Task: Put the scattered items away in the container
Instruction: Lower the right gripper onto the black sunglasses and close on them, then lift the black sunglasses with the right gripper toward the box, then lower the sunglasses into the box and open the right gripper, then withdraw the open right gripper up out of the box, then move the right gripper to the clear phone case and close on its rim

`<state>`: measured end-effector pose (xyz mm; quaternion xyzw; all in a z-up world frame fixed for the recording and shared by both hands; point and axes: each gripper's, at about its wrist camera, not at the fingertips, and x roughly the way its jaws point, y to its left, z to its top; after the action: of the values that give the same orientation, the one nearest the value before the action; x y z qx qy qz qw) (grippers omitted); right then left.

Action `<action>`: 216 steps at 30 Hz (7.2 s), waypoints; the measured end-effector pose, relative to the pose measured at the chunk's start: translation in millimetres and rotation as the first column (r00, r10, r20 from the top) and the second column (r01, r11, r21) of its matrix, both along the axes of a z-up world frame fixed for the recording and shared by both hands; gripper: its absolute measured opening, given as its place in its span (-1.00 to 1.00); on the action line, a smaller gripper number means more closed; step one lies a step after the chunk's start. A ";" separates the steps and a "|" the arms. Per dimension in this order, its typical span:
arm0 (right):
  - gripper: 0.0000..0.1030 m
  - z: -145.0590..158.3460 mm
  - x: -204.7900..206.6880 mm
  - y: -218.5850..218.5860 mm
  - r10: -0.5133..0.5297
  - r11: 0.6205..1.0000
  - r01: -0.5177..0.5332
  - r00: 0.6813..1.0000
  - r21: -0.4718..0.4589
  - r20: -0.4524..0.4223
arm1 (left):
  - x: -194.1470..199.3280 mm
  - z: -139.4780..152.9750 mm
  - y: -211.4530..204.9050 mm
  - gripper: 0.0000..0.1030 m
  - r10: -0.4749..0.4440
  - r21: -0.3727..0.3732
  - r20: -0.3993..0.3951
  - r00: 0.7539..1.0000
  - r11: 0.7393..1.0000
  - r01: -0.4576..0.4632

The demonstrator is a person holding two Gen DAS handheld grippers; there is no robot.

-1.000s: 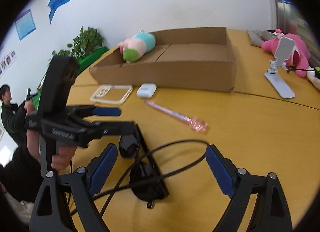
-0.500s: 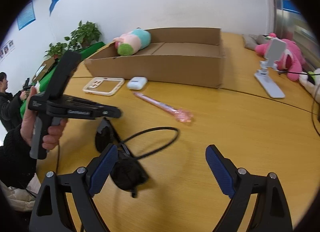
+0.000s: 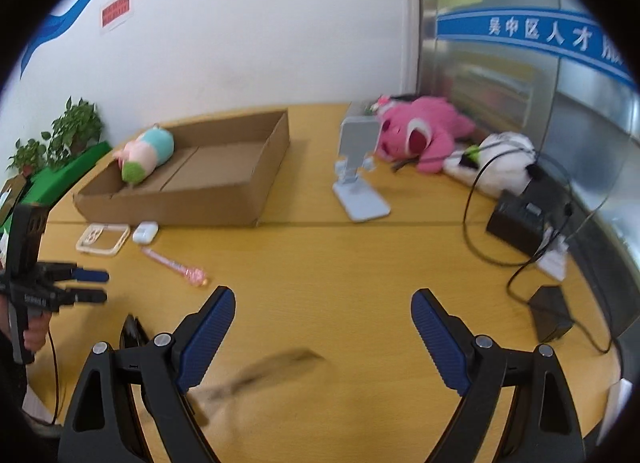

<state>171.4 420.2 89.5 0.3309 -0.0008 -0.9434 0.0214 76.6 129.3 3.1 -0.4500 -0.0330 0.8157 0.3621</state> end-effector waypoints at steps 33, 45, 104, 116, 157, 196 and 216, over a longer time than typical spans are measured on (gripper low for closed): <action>0.12 -112.1 14.7 -159.3 0.494 0.843 -0.537 0.801 0.041 0.338 | 11.2 -25.3 30.7 0.34 -0.096 -0.040 0.137 0.986 0.994 0.102; 0.06 -105.9 14.9 -187.5 0.531 0.810 -0.578 0.794 0.097 0.296 | 5.9 -13.9 -2.0 0.02 0.001 -0.011 0.138 0.990 1.000 0.001; -0.30 12.9 -412.6 -309.6 0.703 0.642 -0.722 0.689 0.258 0.177 | -392.1 98.4 -120.9 -0.01 0.302 -0.043 0.024 0.953 0.953 -0.301; -0.41 -72.1 -462.6 -316.7 0.687 0.650 -0.736 0.675 0.189 0.269 | -435.0 38.3 -119.5 -0.03 0.388 -0.135 0.125 0.913 0.918 -0.372; 0.51 39.4 -239.7 -257.3 0.248 0.969 -0.247 0.968 -0.031 0.025 | -124.8 156.9 -139.7 0.99 0.584 0.048 -0.482 0.653 0.762 -0.645; 0.51 -43.6 -144.4 -246.8 0.214 0.973 -0.220 0.973 -0.070 -0.088 | -74.3 14.8 -112.8 0.99 0.512 -0.074 -0.406 0.757 0.807 -0.585; 0.51 -95.5 -139.0 -259.3 0.226 0.974 -0.222 0.966 -0.047 0.123 | -77.6 2.6 -134.3 0.99 0.519 -0.082 -0.350 0.780 0.812 -0.578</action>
<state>32.5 160.9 -6.0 0.3879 0.0196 -0.9118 0.1334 -1.0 -5.0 5.7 -0.3180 -0.0298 0.9454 0.0651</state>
